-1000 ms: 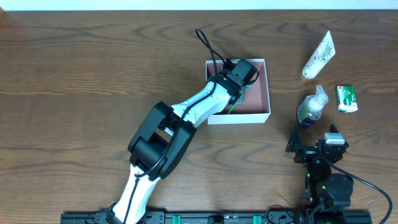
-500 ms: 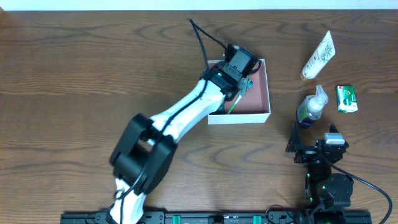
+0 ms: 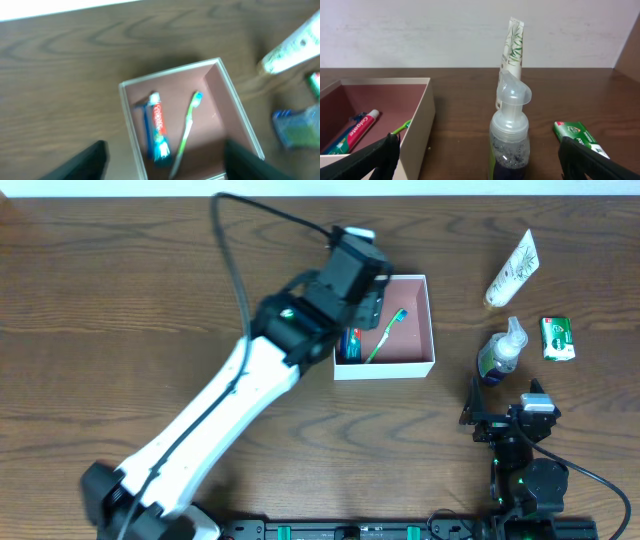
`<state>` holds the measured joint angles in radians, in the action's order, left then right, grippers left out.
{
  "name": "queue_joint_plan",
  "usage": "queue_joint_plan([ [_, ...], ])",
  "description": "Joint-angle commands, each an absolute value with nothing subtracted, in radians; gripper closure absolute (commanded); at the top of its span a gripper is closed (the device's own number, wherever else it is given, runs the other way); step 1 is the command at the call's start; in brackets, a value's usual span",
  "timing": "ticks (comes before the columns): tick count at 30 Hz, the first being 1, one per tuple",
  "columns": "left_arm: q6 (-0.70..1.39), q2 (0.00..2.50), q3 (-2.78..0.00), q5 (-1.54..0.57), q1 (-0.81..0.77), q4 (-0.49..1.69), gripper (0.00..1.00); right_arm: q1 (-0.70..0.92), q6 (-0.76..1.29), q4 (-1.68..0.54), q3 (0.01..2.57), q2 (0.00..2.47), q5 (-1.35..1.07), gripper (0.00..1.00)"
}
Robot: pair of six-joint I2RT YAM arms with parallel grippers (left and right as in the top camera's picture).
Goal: Pack container
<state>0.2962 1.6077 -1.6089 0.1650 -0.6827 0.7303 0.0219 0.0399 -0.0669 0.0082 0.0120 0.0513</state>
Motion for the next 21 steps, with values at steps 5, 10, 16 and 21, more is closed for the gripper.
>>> queue_joint_plan([
  [5, 0.282, 1.465, -1.615, 0.178, -0.532, 0.955, 0.02, 0.025, 0.025, -0.07, 0.006, 0.007, 0.048, 0.01],
  [10, 0.286, 1.385, -1.614, 0.178, -0.419, 1.091, 0.02, 0.025, 0.025, -0.07, 0.006, 0.007, 0.048, 0.01],
  [16, 0.286, 1.285, -1.604, 0.178, -0.319, 1.184, 0.02, 0.025, 0.025, -0.07, 0.006, 0.007, 0.048, 0.01],
  [21, 0.322, 1.15, -1.528, 0.177, -0.241, 1.23, 0.02, 0.025, 0.025, -0.07, 0.006, 0.007, 0.048, 0.01],
])
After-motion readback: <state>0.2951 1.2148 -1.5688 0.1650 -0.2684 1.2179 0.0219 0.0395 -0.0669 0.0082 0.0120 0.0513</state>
